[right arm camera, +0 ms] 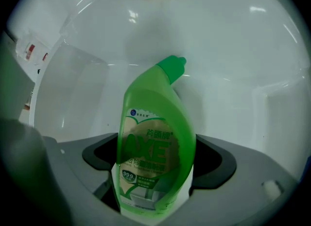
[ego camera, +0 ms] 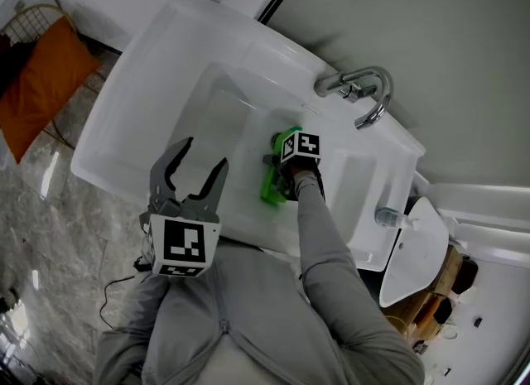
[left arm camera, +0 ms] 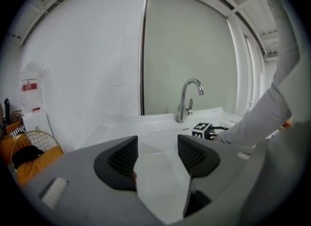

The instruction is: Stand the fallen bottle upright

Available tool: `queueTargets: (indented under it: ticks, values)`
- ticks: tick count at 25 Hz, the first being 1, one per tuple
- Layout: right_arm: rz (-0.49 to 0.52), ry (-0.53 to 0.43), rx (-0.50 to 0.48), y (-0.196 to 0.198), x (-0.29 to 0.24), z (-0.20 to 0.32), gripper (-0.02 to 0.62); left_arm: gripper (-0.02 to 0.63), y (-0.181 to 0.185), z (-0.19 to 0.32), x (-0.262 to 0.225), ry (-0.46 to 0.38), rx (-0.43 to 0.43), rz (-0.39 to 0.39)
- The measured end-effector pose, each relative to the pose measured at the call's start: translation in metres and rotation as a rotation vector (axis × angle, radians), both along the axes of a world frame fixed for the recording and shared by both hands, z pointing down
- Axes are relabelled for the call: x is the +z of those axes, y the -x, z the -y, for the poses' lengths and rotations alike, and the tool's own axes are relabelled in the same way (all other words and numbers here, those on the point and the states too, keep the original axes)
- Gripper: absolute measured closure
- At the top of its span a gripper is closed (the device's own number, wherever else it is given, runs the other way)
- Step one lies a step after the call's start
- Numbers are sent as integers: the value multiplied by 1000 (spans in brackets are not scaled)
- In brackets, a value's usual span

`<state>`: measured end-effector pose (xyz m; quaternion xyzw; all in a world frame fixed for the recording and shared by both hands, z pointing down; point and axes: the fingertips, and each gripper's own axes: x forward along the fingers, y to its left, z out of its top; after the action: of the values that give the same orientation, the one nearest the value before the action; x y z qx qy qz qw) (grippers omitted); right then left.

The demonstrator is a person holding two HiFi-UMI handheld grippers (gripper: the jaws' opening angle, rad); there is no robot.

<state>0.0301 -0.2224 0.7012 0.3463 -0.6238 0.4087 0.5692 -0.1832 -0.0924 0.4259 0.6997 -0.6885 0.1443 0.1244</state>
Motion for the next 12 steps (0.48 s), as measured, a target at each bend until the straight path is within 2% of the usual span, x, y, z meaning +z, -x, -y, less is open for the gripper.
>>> queueTargets:
  ticks: [6, 12]
  values:
    - [92, -46, 26, 2, -13, 1, 144, 308, -15, 6, -5, -11, 43, 12]
    - [194, -144, 53, -4, -35, 2, 144, 308, -31, 9, -8, -11, 89, 23]
